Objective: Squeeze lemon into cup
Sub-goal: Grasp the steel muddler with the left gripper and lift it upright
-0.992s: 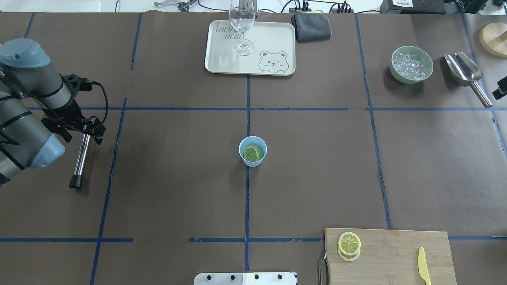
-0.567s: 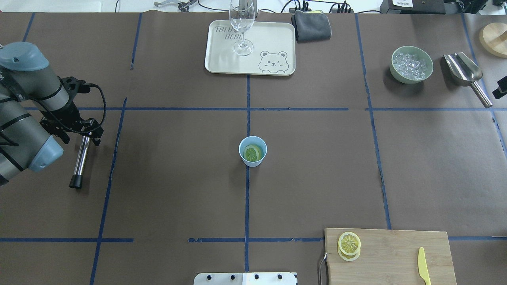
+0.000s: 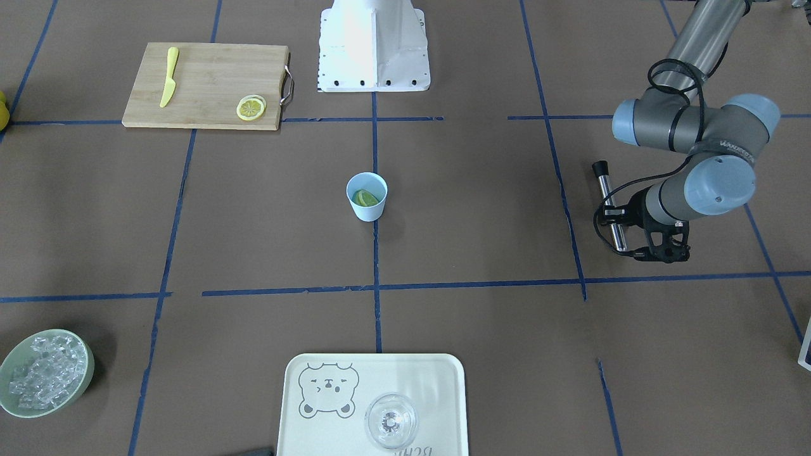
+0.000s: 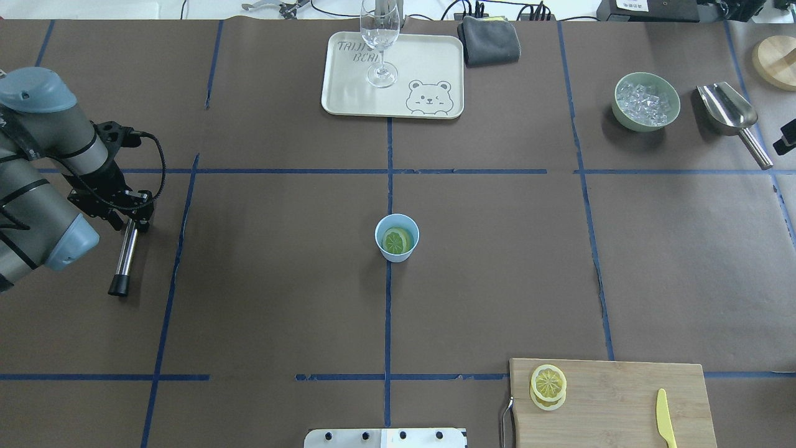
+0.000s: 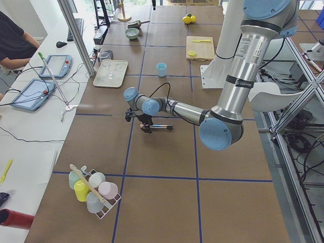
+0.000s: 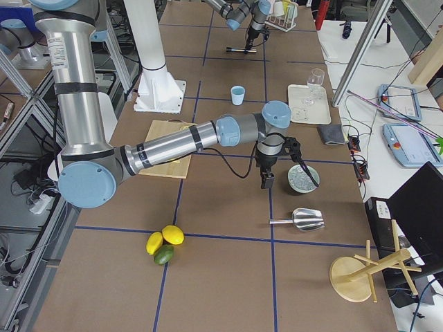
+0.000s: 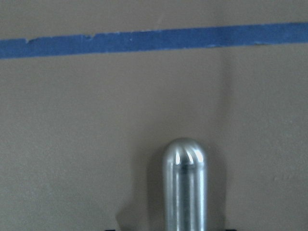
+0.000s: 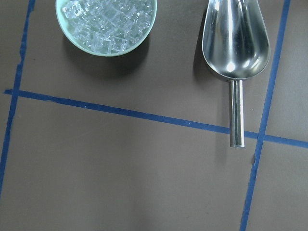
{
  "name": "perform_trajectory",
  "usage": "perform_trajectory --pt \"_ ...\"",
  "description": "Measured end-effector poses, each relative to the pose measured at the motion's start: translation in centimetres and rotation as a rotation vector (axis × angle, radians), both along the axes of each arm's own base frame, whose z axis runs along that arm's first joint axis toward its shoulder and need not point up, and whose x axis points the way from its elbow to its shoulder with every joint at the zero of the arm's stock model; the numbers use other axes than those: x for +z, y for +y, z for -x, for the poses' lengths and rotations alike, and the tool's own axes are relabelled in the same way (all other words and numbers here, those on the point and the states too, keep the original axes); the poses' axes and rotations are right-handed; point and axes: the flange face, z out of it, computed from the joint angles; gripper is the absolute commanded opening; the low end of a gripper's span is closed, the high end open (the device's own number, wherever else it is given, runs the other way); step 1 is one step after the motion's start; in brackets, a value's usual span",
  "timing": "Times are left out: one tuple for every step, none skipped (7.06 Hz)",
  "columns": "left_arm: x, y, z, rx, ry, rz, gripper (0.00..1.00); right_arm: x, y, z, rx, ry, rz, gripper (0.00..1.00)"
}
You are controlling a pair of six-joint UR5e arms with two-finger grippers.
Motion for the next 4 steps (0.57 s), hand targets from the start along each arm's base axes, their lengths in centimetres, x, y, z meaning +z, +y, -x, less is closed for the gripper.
perform_trajectory --pt "-0.2 0.0 0.0 0.001 0.003 -0.005 0.0 0.0 0.0 0.0 -0.001 0.0 0.0 1.0" --pt "-0.7 0.0 0.1 -0.001 0.007 -0.013 0.0 0.0 0.0 0.0 -0.001 0.0 0.0 1.0" --pt "-1.9 0.0 0.5 -0.008 0.015 -0.035 0.0 0.1 0.0 0.0 -0.001 0.0 0.001 1.0" --pt "-3.9 0.0 1.5 -0.025 0.021 -0.076 0.0 0.1 0.1 0.0 -0.001 -0.001 0.0 1.0"
